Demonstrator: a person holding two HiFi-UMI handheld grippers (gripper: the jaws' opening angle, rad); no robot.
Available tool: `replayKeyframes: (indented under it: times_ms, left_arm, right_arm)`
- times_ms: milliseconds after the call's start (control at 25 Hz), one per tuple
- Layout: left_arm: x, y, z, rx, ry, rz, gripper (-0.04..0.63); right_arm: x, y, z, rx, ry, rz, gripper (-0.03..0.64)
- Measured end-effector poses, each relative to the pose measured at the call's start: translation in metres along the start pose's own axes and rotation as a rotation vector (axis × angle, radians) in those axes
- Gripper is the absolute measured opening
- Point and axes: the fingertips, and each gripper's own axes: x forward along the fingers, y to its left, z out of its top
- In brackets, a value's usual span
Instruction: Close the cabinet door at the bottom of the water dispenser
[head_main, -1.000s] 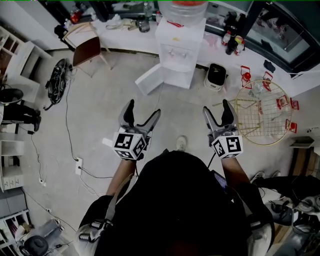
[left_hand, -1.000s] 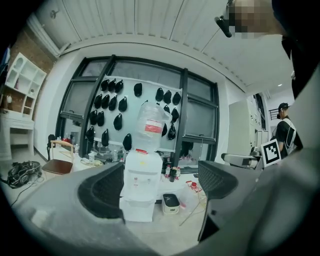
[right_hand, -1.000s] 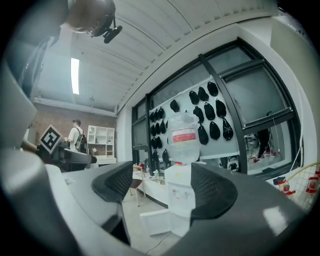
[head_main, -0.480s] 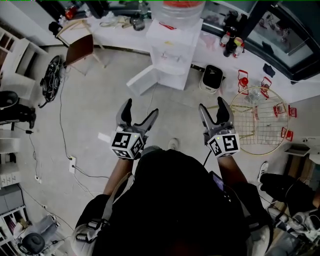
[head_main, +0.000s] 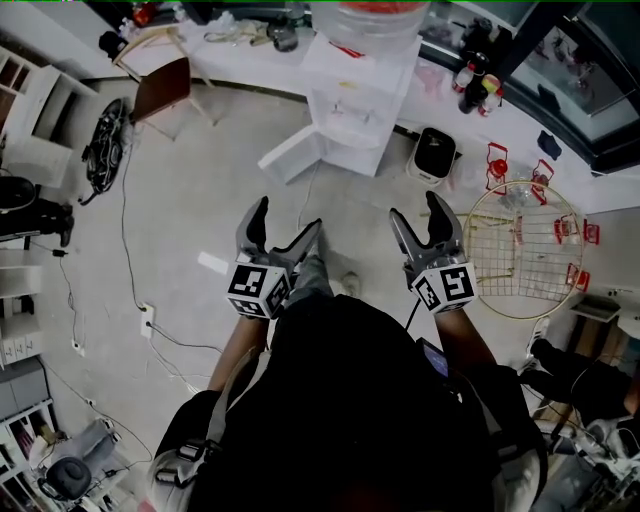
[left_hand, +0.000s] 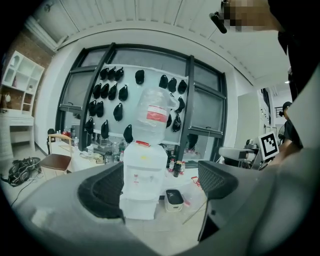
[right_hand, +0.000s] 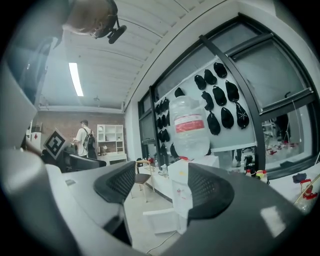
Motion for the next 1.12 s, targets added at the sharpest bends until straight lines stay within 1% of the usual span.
replayKeyframes:
  times_ms: [200, 360, 520, 760, 920, 1120]
  left_arm:
    - [0.018, 0.029, 0.003, 0.004, 0.008, -0.004, 0.463]
    - [0.035, 0.056, 0.0, -0.011, 0.021, -0.018, 0.463]
    - [0.055, 0.091, -0.004, 0.002, 0.029, -0.019, 0.463]
    - [0.086, 0.135, -0.016, -0.008, 0.074, -0.03, 0.463]
    - [0.104, 0.166, -0.035, -0.013, 0.111, -0.032, 0.463]
    - [0.126, 0.198, -0.072, -0.055, 0.164, -0.024, 0.463]
  right_arm:
    - [0.024, -0.011, -0.006, 0.006, 0.025, -0.039, 0.322]
    - [0.053, -0.013, -0.019, 0.001, 0.062, -0.055, 0.322]
    - [0.089, -0.011, -0.033, -0.007, 0.099, -0.056, 0.322]
    - [0.148, -0.009, -0.052, -0.014, 0.137, -0.043, 0.321]
    - [0.189, -0.007, -0.07, -0.034, 0.164, -0.023, 0.319]
    - [0.226, -0.003, -0.107, -0.061, 0.218, 0.009, 0.313]
